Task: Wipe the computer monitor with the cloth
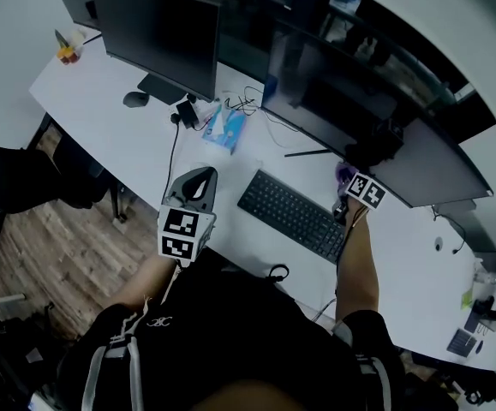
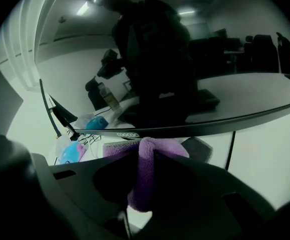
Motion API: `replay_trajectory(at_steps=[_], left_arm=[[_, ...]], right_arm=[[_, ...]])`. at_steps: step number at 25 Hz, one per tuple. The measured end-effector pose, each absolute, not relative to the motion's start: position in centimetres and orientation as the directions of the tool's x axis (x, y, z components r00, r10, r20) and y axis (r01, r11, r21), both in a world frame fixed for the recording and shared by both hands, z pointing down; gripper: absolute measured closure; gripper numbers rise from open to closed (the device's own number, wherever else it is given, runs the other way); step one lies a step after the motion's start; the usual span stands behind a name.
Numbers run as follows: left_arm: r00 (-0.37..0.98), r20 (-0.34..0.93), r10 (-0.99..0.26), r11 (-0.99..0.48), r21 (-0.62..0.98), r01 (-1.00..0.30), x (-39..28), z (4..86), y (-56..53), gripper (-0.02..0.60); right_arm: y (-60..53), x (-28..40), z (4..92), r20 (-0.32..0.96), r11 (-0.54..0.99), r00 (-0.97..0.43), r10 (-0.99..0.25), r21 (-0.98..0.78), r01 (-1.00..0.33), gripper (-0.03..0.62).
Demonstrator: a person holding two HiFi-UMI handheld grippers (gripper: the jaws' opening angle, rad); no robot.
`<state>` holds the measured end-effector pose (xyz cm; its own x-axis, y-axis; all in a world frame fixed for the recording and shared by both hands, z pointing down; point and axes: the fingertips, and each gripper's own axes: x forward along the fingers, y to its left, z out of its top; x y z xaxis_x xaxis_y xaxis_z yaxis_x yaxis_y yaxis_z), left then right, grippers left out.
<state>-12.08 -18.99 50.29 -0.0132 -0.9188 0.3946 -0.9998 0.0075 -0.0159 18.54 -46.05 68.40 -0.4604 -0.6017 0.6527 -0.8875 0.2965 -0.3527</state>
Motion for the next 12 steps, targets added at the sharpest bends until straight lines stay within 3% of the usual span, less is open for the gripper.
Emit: replay_trajectory(at_steps=[12], left_arm=[[-0.064, 0.367, -0.928, 0.065, -0.011, -0.998, -22.0, 49.3, -17.3, 0.568]], right_arm=[[-45.4, 6.2, 68.2, 0.654, 0.383, -0.512, -0.556, -0.345, -0.857, 0.51]])
